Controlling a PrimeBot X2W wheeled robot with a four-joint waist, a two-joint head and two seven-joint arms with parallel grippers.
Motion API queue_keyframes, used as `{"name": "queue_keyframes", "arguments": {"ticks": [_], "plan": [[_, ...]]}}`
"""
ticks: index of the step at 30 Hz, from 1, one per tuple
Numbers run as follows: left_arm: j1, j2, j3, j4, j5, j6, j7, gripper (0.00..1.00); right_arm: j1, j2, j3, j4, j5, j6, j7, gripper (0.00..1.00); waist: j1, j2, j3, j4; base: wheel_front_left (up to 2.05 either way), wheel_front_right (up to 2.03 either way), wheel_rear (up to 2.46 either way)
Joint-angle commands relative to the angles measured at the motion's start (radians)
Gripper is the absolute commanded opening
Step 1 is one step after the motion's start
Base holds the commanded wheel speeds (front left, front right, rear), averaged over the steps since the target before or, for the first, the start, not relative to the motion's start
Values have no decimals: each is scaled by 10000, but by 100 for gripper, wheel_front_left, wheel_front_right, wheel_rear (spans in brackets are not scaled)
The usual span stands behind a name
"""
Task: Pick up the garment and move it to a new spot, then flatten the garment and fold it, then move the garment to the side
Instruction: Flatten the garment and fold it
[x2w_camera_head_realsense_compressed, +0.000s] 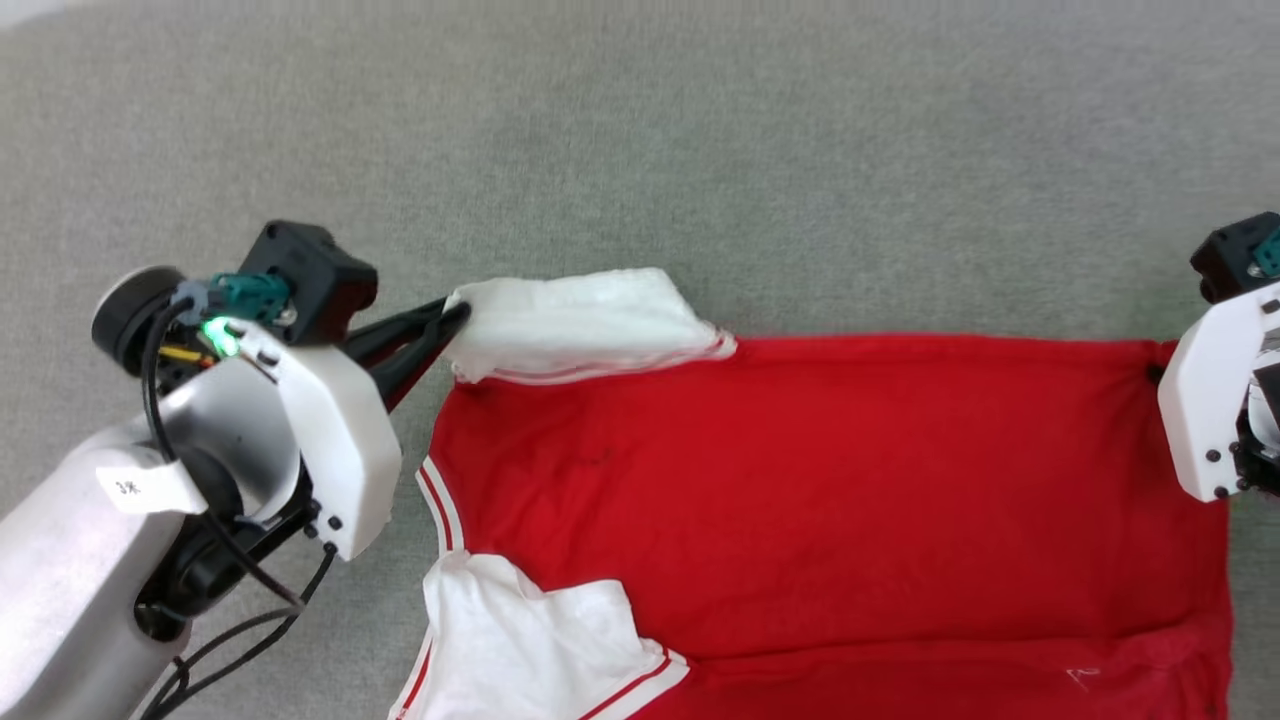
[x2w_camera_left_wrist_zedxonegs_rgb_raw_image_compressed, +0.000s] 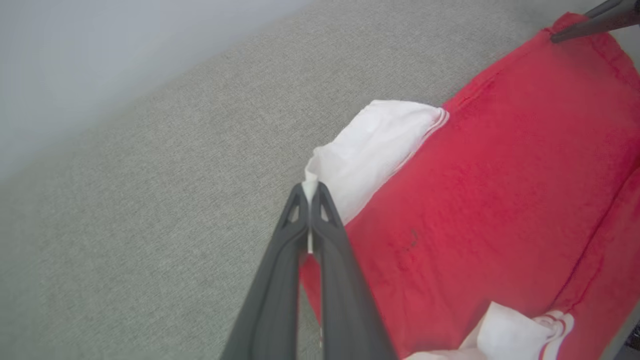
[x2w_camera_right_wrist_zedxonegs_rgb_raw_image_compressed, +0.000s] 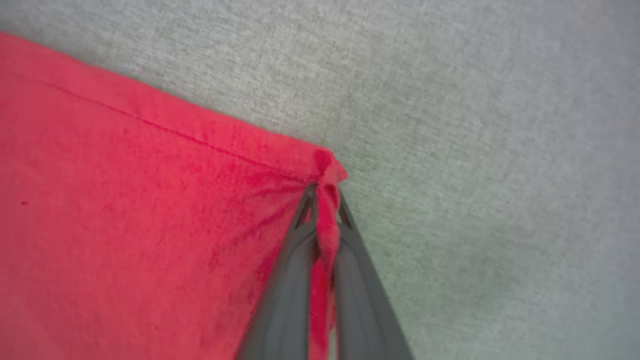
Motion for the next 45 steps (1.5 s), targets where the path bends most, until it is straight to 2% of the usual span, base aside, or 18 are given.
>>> {"name": "queue_keyframes", "arguments": {"ticks": [1, 12, 18, 25, 32, 39, 45], "plan": [[207, 12, 38, 11, -75, 79, -89, 0, 106, -4, -88, -2, 69, -7, -129, 0, 0, 0, -349, -162, 0, 0, 0], [2544, 502, 445, -433, -584, 1025, -1007, 0, 2101, -84, -1139, -1663, 592, -7, -1877, 0, 0, 0, -1811, -425, 0, 0, 0], [3964, 942, 531, -1119, -769, 1596, -1278, 0, 3618, -114, -1429, -2780, 938, -7, -2319, 0, 0, 0, -2109, -456, 0, 0, 0], [5498, 1108, 280, -1445, -1220, 2065, -1293, 0, 5287, -315, -1513, -3570, 1723, -6, -2328, 0, 0, 0, -2274, -442, 0, 0, 0], [6236, 1120, -234, -1082, -1405, 1969, -1024, 0, 5957, -968, -657, -3373, 1989, -6, -2373, 0, 0, 0, -2168, -419, 0, 0, 0], [5786, 758, -758, -279, -1190, 1690, -629, 0, 5675, -1699, 434, -2715, 1414, -7, -2888, 0, 0, 0, -1943, -330, 0, 0, 0], [5384, 426, -1156, 547, -865, 1355, -537, 0, 5201, -1983, 1331, -2068, 1176, -7, -3404, 0, 0, 0, -1810, -351, 0, 0, 0]]}}
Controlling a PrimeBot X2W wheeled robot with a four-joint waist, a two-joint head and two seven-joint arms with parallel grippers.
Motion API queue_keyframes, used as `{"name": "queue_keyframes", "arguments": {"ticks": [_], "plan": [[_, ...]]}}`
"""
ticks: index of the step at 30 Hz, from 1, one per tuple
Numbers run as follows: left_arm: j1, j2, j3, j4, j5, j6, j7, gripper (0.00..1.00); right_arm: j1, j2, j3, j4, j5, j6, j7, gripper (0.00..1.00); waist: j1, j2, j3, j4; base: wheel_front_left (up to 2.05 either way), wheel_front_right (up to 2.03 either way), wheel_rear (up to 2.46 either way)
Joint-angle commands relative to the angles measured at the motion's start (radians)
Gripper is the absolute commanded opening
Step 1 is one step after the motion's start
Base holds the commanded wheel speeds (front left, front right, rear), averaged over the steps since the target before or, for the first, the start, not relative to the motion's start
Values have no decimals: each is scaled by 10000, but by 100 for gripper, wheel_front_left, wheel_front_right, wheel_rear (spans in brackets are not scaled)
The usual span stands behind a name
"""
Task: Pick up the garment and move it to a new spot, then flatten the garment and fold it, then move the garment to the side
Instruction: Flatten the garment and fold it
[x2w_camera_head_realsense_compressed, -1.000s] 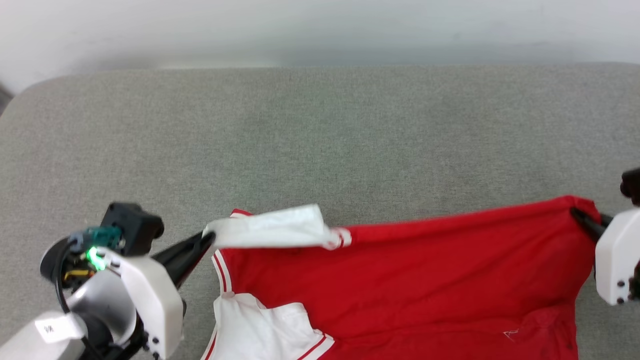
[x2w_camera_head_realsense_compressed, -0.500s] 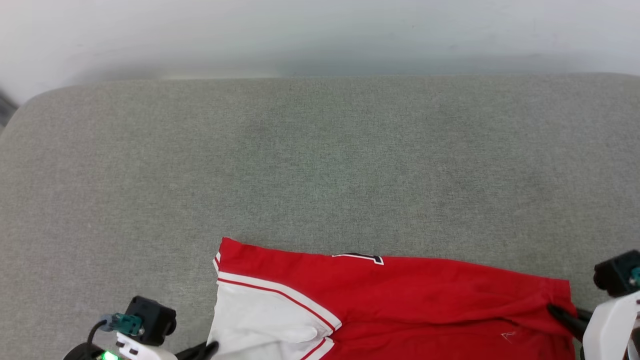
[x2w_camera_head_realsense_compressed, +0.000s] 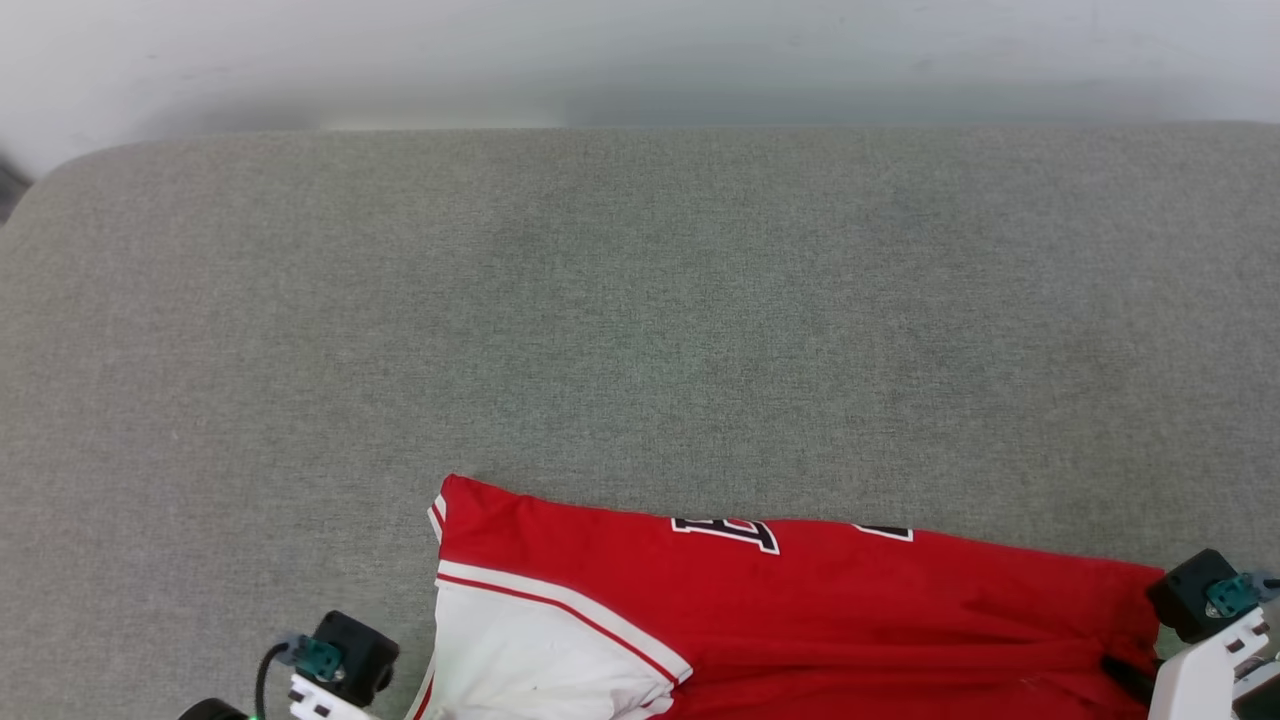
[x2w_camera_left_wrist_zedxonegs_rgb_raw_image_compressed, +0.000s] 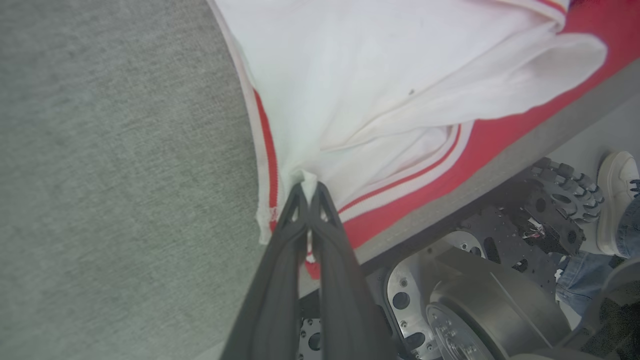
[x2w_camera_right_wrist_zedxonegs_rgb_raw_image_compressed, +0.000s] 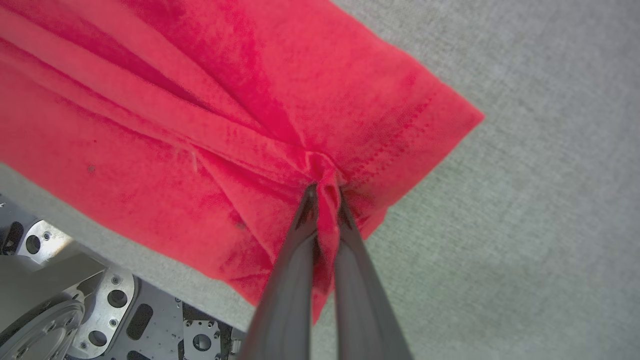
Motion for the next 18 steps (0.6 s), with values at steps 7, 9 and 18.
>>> {"name": "queue_keyframes", "arguments": {"ticks": [7, 9, 18], "plan": [[-382, -455, -330, 664, 333, -301, -179, 98, -556, -8, 673, 603, 105, -7, -624, 100, 1, 0, -22, -45, 0, 0, 0], [-412, -558, -312, 770, 337, -297, -293, 100, -629, -37, 735, 663, 202, -7, -752, 100, 1, 0, -151, -56, 0, 0, 0], [-242, -834, 12, 575, 338, -37, -1151, 100, -430, 256, 121, 269, 967, -7, -1017, 100, 1, 0, -815, -96, 0, 0, 0]]}}
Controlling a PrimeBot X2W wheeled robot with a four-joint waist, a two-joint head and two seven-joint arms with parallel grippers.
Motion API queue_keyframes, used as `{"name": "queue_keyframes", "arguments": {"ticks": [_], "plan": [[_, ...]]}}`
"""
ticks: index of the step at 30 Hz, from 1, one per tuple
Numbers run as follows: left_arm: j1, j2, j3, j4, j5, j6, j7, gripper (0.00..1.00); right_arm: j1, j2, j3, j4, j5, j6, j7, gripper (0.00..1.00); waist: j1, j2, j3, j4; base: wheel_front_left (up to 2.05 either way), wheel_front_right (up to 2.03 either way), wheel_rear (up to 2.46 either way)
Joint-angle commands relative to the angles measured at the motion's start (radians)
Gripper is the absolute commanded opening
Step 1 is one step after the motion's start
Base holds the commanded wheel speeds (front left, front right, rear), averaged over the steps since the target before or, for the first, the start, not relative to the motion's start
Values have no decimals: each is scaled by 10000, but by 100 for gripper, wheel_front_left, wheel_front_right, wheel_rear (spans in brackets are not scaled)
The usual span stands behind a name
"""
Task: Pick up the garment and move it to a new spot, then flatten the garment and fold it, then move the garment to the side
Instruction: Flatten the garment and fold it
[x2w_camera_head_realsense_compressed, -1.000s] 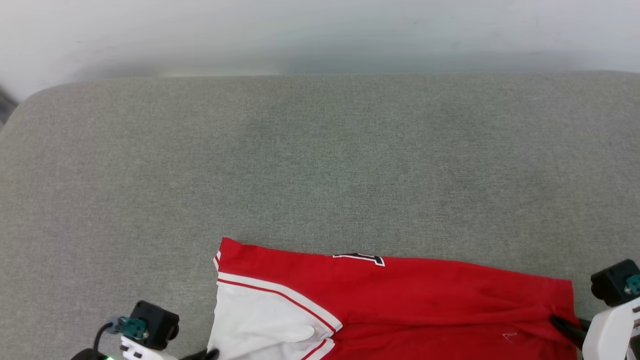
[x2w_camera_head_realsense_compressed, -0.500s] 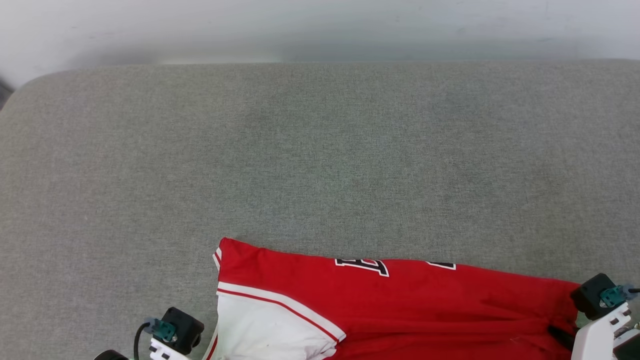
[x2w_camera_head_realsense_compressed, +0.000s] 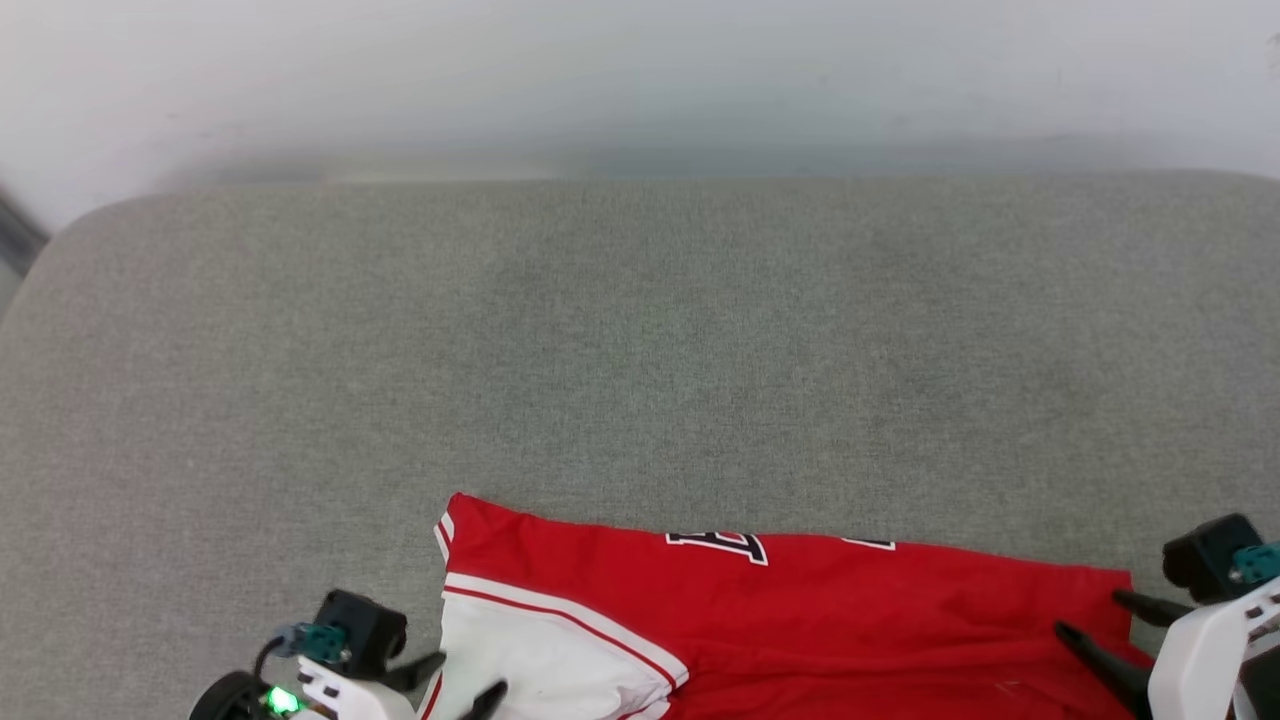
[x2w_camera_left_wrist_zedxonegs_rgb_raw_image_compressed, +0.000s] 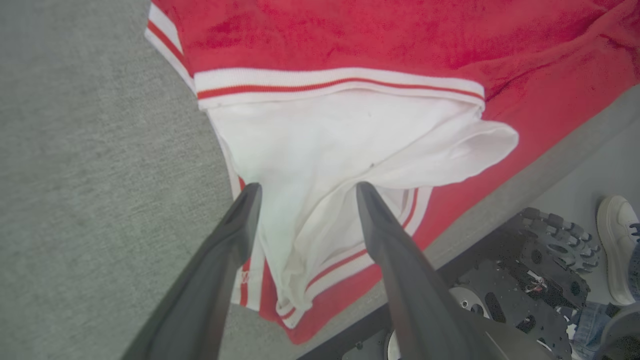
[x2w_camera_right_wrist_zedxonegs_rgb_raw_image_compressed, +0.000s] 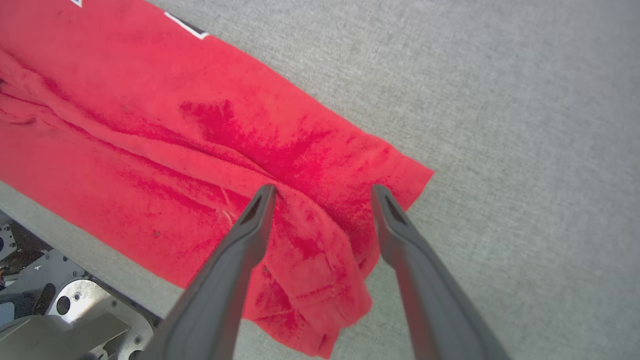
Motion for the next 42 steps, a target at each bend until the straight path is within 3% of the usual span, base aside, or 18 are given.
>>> {"name": "queue_keyframes", "arguments": {"ticks": [1, 6, 11, 16, 21, 29, 35, 42], "plan": [[30, -53, 94, -54, 48, 47, -121, 100, 61, 91, -84, -69, 57, -7, -35, 100, 0, 0, -136, -9, 0, 0, 0], [256, -216, 706, -572, 141, 433, -1346, 100, 465, 549, -1191, -660, 290, -7, 205, 100, 0, 0, -458, -22, 0, 0, 0], [483, -547, 1608, -879, 474, 1072, -3219, 100, 1016, 1481, -2746, -1124, -11, -6, 681, 100, 0, 0, -558, 10, 0, 0, 0], [698, -1014, 2370, -880, 1063, 1425, -5295, 100, 1604, 3001, -4556, -1233, -790, -6, 1596, 100, 0, 0, -498, 87, 0, 0, 0], [907, -2006, 3659, -1050, 2162, 1648, -5697, 100, 1900, 4475, -5975, -1416, -1649, -6, 2605, 100, 0, 0, -260, 174, 0, 0, 0], [1612, -3734, 5311, -903, 4334, 702, -5700, 100, 1887, 5916, -7261, -1177, -2006, -6, 3619, 100, 0, 0, 55, 456, 0, 0, 0], [1511, -4584, 5909, -404, 5060, -337, -5699, 100, 1745, 6012, -7379, -497, -2339, -6, 3600, 100, 0, 0, 266, 698, 0, 0, 0], [1341, -5201, 6571, -37, 5579, -1211, -5700, 100, 1578, 6197, -6907, 425, -1987, -3, 3674, 100, 0, 0, 419, 902, 0, 0, 0]]}}
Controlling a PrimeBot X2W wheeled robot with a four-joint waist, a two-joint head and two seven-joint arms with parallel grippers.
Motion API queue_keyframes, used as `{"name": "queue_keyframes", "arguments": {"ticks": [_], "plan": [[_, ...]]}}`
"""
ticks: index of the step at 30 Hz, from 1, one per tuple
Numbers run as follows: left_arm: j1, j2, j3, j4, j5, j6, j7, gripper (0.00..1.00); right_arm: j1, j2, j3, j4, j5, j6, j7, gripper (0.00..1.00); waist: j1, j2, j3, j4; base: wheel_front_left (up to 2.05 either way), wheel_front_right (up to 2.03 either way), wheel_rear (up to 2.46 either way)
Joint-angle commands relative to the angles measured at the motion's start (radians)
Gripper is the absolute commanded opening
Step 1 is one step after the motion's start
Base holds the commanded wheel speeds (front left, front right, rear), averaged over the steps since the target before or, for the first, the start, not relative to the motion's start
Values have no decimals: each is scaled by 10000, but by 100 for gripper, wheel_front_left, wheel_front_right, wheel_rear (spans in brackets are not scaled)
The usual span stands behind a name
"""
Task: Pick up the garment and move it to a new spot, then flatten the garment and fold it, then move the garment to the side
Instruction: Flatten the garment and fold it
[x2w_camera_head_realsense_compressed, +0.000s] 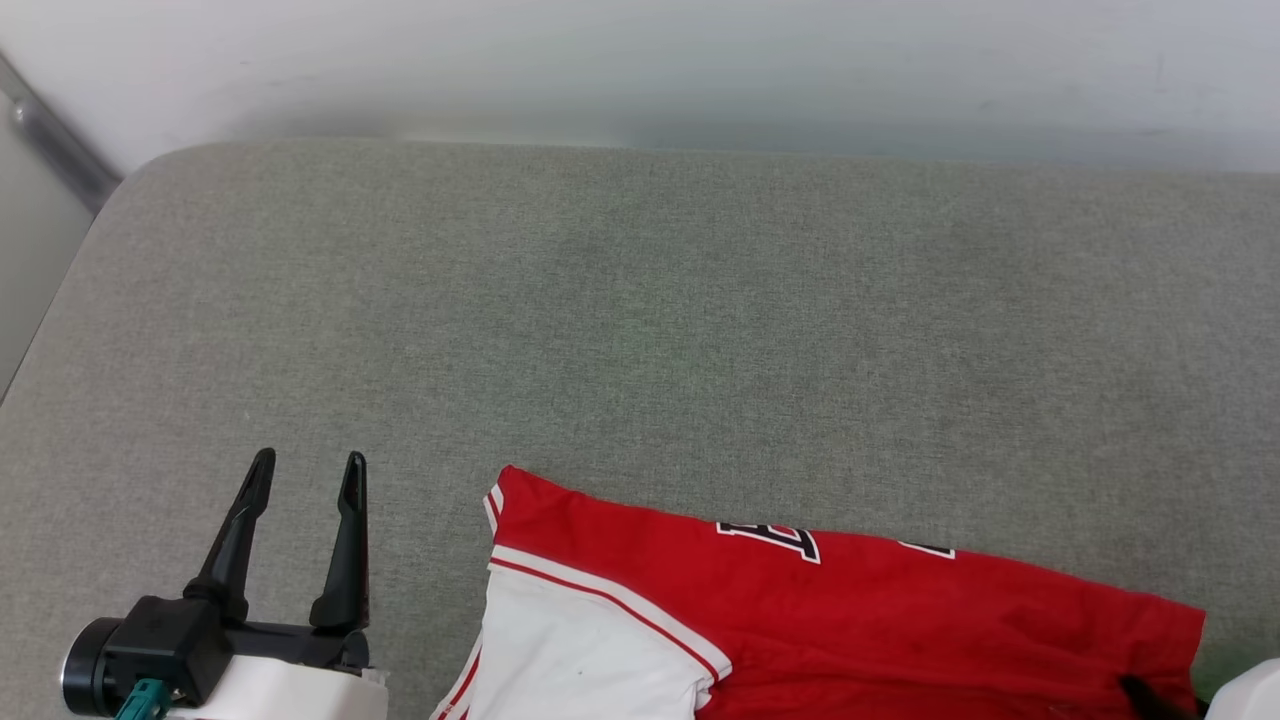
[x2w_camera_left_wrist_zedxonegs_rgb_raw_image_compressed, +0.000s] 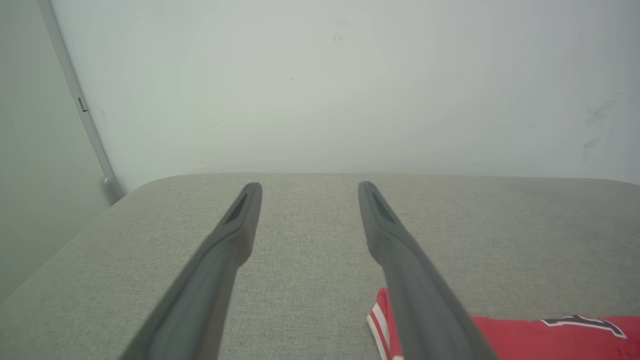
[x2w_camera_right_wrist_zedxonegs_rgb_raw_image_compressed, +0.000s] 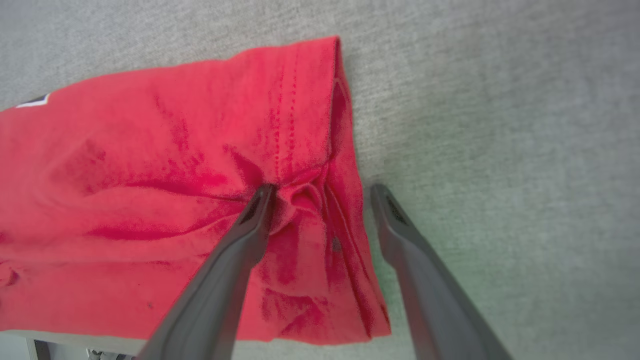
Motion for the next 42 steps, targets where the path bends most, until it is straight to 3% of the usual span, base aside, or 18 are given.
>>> {"name": "queue_keyframes", "arguments": {"ticks": [1, 13, 14, 15, 16, 28, 36, 42], "plan": [[-133, -59, 73, 26, 85, -78, -43, 100, -79, 218, 270, 244, 133, 3, 99, 100, 0, 0, 22, 26, 0, 0, 0], [-201, -554, 542, 244, 592, -602, -44, 100, -182, 588, 1543, 1278, 380, 61, -258, 100, 0, 0, -29, -28, 0, 0, 0], [-194, -564, 562, 251, 617, -627, -44, 100, -204, 581, 1589, 1322, 374, 61, -305, 48, 0, 0, -40, -44, 0, 0, 0], [-187, -575, 577, 252, 633, -626, -44, 100, -240, 557, 1628, 1357, 369, 61, -399, 29, 0, 0, -53, -63, 0, 0, 0], [-176, -585, 589, 257, 635, -644, -44, 100, -280, 516, 1635, 1381, 355, 61, -505, 0, 0, 0, -68, -82, 0, 0, 0], [-42, -670, 630, 297, 739, -706, -44, 100, -732, -263, 556, 1300, -466, -12, -1425, 0, 0, 0, -187, -283, 0, 0, 0], [-32, -641, 553, 343, 727, -715, -45, 100, -1237, -553, -824, 1376, -975, -6, -1549, 0, 0, 0, -282, -342, 0, 0, 0], [218, -643, 538, 453, 626, -717, -35, 100, -941, -739, -752, 937, -791, -5, -1250, 0, 0, 0, -702, -404, 0, 0, 0]]}}
